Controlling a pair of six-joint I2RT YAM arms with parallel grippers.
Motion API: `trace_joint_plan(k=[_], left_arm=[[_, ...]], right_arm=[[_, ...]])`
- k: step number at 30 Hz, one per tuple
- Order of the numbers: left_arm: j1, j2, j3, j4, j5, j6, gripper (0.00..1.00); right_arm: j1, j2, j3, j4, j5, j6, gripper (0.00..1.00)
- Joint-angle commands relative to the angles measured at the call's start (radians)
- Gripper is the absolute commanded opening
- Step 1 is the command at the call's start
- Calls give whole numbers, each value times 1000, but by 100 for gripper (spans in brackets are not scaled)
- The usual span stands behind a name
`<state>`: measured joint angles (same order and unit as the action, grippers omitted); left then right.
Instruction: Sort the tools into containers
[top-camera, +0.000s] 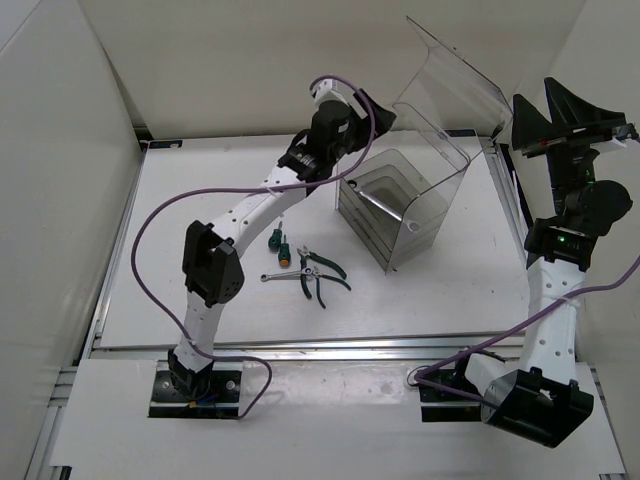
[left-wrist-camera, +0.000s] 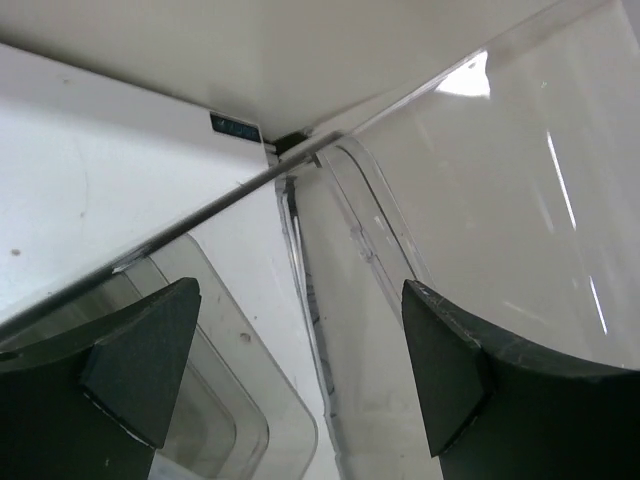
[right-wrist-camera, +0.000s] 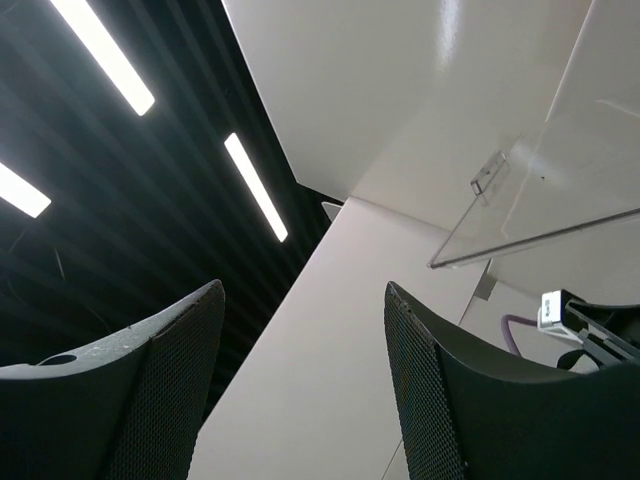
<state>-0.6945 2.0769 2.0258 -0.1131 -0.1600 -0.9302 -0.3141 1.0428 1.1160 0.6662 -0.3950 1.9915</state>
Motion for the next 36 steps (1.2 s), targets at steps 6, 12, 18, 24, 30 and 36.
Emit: trace_joint_plan(k=[6, 12, 18, 24, 30, 36], left_arm=[[-30, -21, -7, -222, -45, 91, 92], [-30, -450, -593, 191, -206, 338, 93], [22, -757, -907, 150, -156, 639, 96], [142, -948, -1178, 88, 105, 87, 87], [23, -1159, -1562, 303, -93, -603, 93], [-109, -1138, -1648, 331, -295, -800, 95]], right_arm=[[-6, -18, -16, 85, 15, 325, 68], [-6, -12, -15, 98, 10, 322, 68], [-11, 0, -24, 108, -22, 316, 68], [-10, 0, -48, 108, -44, 309, 68], [-11, 0, -41, 95, -65, 306, 68], [-11, -9, -30, 58, -94, 297, 68]])
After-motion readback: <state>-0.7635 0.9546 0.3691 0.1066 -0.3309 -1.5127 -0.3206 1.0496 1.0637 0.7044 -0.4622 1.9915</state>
